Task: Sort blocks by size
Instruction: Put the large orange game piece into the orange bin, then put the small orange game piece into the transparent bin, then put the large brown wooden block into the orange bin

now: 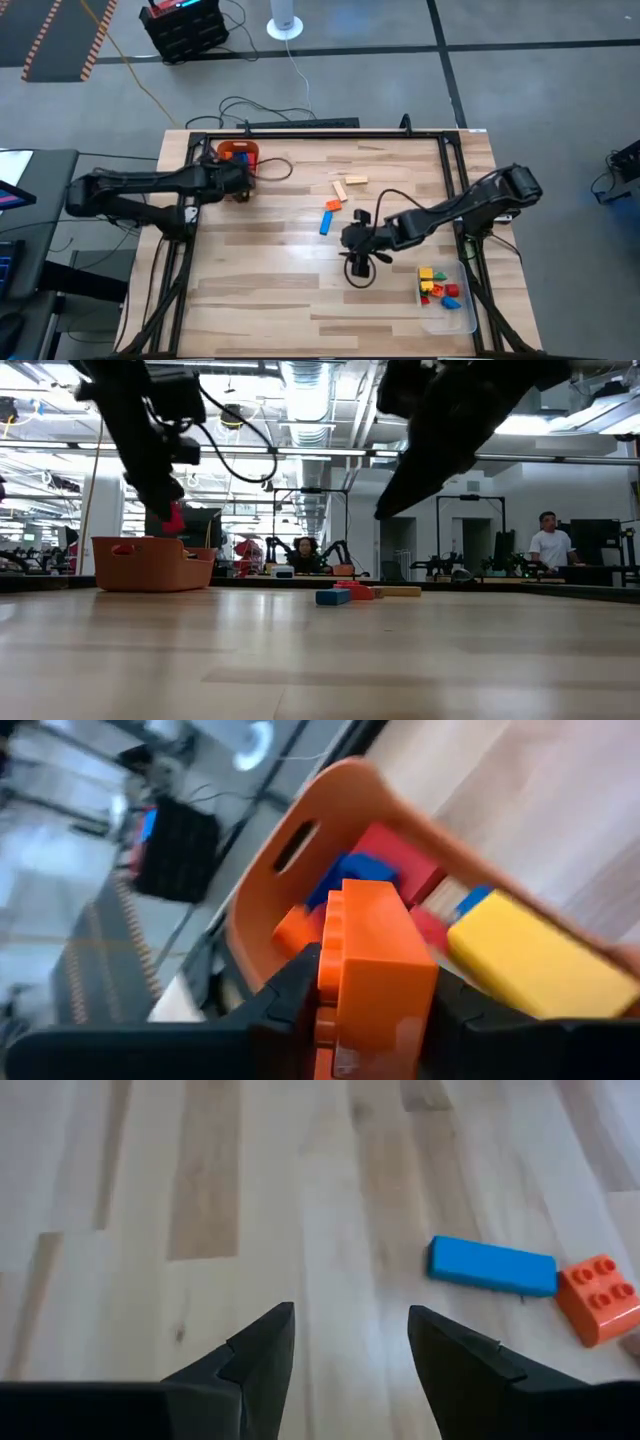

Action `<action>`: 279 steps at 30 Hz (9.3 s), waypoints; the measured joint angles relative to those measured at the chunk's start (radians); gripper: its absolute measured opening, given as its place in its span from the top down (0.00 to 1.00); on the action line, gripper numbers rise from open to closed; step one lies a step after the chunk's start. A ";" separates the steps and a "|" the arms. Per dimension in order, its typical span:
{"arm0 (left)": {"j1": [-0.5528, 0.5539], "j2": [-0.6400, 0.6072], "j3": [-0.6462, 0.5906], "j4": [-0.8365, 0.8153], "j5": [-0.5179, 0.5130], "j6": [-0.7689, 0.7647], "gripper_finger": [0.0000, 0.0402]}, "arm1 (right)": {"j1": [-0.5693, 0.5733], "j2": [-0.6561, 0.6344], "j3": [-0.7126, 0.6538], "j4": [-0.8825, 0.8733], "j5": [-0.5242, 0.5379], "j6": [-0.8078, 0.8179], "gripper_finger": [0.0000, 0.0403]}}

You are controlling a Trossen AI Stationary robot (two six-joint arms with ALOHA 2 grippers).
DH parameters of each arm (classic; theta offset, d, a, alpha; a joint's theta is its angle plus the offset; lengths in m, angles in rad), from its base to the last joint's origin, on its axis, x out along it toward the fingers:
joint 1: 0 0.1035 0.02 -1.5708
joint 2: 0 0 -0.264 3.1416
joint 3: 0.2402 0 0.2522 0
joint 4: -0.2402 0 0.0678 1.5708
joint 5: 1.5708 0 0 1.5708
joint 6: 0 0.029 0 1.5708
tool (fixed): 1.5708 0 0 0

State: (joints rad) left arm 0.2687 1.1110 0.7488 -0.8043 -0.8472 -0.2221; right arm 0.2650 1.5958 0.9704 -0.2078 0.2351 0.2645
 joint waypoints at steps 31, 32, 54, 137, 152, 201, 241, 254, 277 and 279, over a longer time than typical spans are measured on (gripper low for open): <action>0.282 0.001 -0.009 0.357 0.631 0.357 0.38 | -0.104 0.020 0.000 0.001 0.074 -0.066 0.44; 0.246 0.001 -0.009 0.382 0.614 0.352 0.38 | -0.120 0.020 0.000 0.003 0.072 -0.081 0.44; -0.166 0.216 -0.009 0.642 0.569 0.228 0.38 | -0.420 0.176 0.072 0.037 -0.194 -0.517 0.42; -0.271 0.216 -0.010 0.667 0.588 0.185 0.38 | 0.008 -0.165 0.155 -0.697 0.329 0.320 0.48; -0.271 0.216 -0.010 0.586 0.583 0.178 0.38 | -0.625 -0.094 -0.139 -0.036 -0.125 -0.310 0.46; -0.361 0.216 -0.010 0.752 0.561 0.473 0.38 | -0.498 -0.372 -0.004 -0.369 -0.271 -0.290 0.68; -0.553 0.216 -0.010 1.048 0.529 1.131 0.39 | -0.237 0.192 0.392 -0.016 -0.639 -0.115 0.64; -0.557 0.216 -0.009 1.035 0.519 1.128 0.87 | -0.260 0.213 0.415 -0.017 -0.659 -0.131 0.60; -0.275 -0.029 -0.011 -0.016 -0.056 0.078 0.86 | -0.239 0.119 0.414 -0.520 -0.325 -0.128 0.47; -0.215 -0.050 -0.011 -0.016 -0.047 0.025 0.86 | -0.241 0.119 0.414 -0.483 -0.323 -0.130 0.47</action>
State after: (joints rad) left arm 0.0540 1.0608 0.7376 -0.8202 -0.8940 -0.1971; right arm 0.0245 1.7150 1.3846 -0.6904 -0.0879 0.1341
